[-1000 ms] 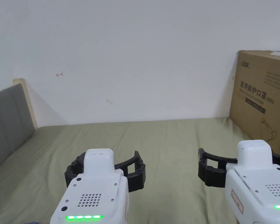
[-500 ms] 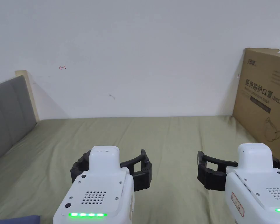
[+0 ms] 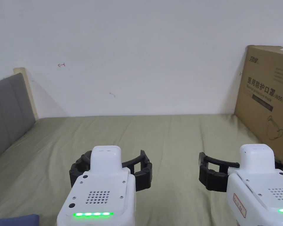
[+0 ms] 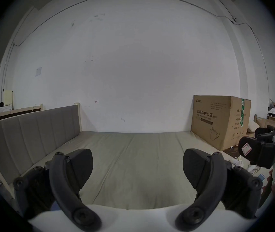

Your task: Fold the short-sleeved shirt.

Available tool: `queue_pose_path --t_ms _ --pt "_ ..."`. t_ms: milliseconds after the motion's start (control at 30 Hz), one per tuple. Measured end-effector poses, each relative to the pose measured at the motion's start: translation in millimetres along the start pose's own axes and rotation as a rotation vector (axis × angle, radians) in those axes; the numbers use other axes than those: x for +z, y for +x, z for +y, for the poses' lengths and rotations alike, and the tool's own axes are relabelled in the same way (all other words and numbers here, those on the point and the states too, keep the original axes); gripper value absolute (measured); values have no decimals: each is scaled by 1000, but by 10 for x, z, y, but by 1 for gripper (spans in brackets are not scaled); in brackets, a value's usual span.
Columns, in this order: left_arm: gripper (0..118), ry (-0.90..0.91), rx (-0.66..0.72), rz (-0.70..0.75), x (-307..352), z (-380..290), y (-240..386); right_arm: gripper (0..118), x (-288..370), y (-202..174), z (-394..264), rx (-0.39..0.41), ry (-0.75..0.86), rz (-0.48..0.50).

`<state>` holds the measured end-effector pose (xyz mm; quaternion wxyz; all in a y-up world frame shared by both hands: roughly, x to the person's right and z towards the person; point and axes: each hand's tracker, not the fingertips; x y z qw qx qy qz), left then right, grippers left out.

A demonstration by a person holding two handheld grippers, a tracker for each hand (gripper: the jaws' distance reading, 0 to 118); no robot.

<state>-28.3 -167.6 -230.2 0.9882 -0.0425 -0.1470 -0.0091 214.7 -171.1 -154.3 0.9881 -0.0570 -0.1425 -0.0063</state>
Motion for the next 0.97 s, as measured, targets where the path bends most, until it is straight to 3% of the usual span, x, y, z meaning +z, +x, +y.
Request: queue_pose_path --t_ms 500,667,967 --pt "110 -41 108 -82 20 39 -14 118 0 25 -49 4 -23 7" --pt "110 -36 110 -20 16 127 16 118 -12 30 -86 1 -35 11" --pt "110 -41 132 -60 -15 76 1 118 -66 15 -122 6 -46 17"
